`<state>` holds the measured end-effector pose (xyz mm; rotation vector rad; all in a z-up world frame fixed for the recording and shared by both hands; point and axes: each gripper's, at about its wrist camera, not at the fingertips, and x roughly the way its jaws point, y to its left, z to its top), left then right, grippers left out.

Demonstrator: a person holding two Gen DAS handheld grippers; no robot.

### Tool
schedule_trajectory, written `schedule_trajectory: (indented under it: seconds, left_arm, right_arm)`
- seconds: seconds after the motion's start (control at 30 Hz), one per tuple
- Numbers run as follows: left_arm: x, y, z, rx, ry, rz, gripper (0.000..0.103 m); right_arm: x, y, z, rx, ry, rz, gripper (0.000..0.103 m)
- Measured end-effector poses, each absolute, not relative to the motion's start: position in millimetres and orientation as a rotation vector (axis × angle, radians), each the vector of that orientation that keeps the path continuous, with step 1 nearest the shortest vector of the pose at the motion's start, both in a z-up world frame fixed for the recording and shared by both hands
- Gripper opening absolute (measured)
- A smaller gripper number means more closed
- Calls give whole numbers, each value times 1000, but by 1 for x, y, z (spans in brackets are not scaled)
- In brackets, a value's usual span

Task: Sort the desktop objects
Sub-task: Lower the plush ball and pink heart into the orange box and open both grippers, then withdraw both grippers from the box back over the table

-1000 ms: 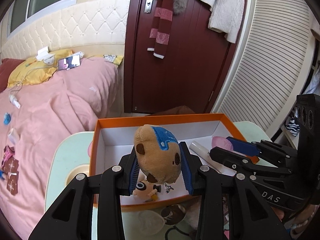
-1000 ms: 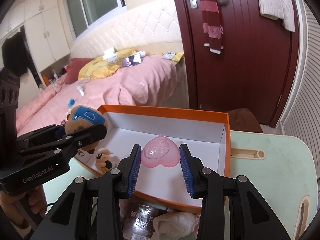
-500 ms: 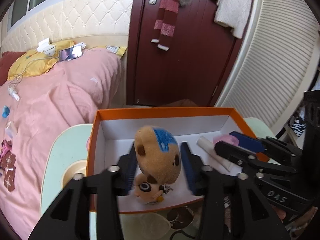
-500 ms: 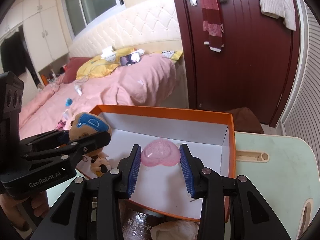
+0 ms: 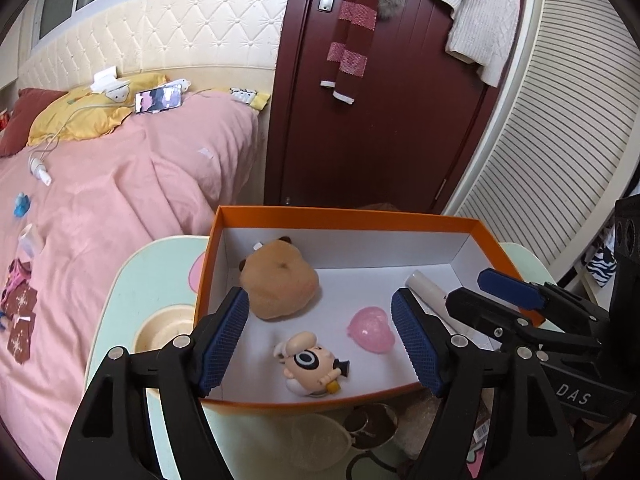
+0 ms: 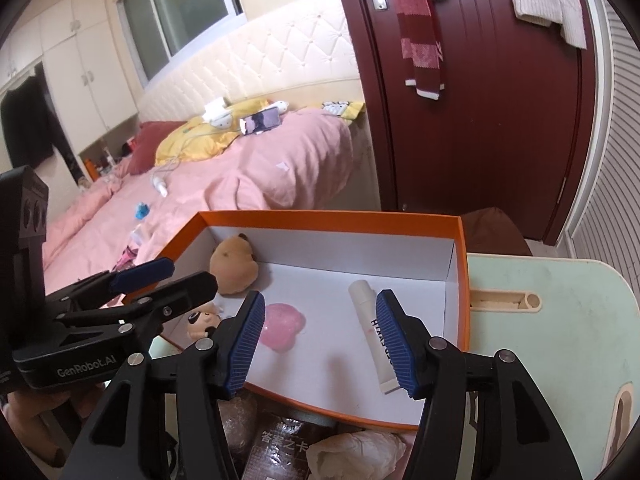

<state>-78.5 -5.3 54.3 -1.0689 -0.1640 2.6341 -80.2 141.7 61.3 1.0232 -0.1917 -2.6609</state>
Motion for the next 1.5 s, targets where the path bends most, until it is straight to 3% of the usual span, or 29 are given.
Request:
schedule_trajectory:
  seconds: [0.6, 1.0, 1.2, 1.33, 1.5]
  left_arm:
    - [-29, -34, 67, -1049, -233, 2674, 74]
    - [22, -58, 19, -1323, -318, 2604, 74]
    - [31, -47, 9, -1266, -217, 2652, 84]
    - [33, -28, 4, -1271, 4, 2713, 84]
    - [32, -28, 1, -1275, 18, 2699, 89]
  right_arm:
    - [-37, 146, 79, 990, -144, -2707, 58]
    - [22, 175, 60, 1132, -170, -2761, 58]
    - [36, 186, 33, 1285, -223, -2752, 58]
    - [41, 179, 27, 1280, -146, -2784, 67]
    - [39, 160, 22, 1310, 39, -2790, 82]
